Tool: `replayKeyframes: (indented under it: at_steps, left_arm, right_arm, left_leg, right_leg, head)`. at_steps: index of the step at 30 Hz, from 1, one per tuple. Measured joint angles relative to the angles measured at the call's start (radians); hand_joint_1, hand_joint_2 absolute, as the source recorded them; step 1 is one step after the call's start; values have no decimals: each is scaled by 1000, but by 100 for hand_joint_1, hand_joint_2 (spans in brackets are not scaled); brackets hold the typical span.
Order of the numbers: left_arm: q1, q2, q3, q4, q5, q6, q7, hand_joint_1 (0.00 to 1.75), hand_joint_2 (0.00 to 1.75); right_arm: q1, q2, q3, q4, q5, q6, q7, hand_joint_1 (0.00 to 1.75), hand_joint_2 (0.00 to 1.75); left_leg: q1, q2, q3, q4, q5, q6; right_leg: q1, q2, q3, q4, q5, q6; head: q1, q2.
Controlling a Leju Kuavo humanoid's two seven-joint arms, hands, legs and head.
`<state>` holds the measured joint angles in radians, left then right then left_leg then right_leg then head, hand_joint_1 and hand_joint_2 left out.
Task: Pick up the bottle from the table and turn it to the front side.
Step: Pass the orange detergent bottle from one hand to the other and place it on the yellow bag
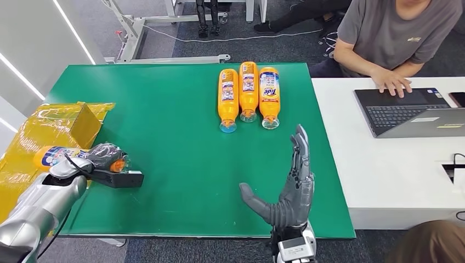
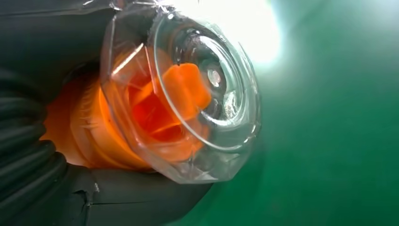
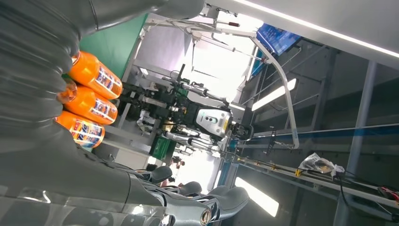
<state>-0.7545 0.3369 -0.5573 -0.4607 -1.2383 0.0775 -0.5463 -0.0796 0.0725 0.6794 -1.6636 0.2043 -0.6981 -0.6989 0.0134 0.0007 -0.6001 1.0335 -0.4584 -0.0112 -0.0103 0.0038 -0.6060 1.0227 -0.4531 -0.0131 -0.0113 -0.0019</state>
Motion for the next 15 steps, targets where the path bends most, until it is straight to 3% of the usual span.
replayKeyframes:
  at_steps: [3,15]
  left_arm:
    - [-5,2,-7,15,11,-15,8,5,175]
    - [-25,16,-11,31,71,-63,9,0,175]
  right_arm:
    - [5,0,0,0,5,0,0,0,175]
    - [7,0,0,2,13,0,0,0,175]
  left_leg:
    - [0,0,0,0,0,0]
    - [0,0,1,0,0,0]
  right_leg:
    - [0,0,0,0,0,0]
    - [0,0,1,0,0,0]
  head:
    - [0,0]
    - [0,0]
